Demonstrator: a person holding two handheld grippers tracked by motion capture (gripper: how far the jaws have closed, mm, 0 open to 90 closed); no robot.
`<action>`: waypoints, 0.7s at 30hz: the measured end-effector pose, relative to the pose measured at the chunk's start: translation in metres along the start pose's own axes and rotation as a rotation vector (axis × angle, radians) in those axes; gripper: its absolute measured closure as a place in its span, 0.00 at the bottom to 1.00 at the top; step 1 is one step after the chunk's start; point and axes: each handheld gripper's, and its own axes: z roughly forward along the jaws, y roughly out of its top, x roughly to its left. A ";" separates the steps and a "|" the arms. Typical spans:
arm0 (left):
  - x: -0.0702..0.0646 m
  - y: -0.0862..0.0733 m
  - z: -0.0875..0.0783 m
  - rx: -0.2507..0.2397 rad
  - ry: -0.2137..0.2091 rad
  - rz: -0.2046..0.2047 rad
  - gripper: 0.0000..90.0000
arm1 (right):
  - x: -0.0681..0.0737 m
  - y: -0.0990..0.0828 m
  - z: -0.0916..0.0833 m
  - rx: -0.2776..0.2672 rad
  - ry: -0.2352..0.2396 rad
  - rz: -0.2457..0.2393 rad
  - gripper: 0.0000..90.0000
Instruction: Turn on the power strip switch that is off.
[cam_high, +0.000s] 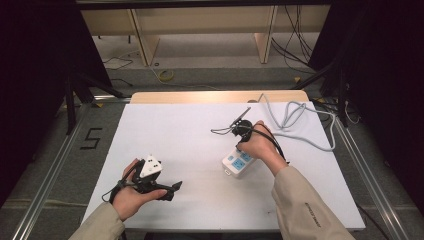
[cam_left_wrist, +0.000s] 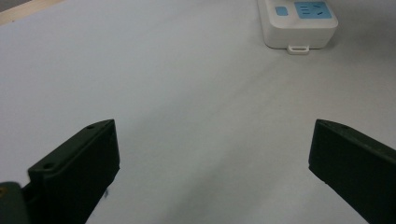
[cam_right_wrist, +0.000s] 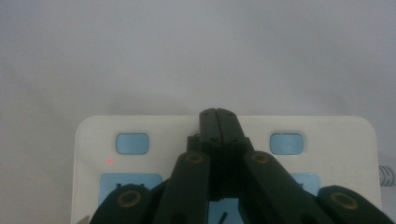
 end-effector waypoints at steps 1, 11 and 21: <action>0.000 0.000 0.000 0.001 0.000 0.002 0.02 | 0.000 0.000 0.000 -0.001 -0.002 -0.005 1.00; 0.000 0.000 0.000 0.002 0.000 0.001 0.02 | 0.000 -0.002 0.000 -0.014 0.001 -0.002 1.00; 0.000 0.000 0.001 0.003 -0.001 0.000 0.02 | -0.003 -0.003 0.000 -0.027 0.017 0.014 1.00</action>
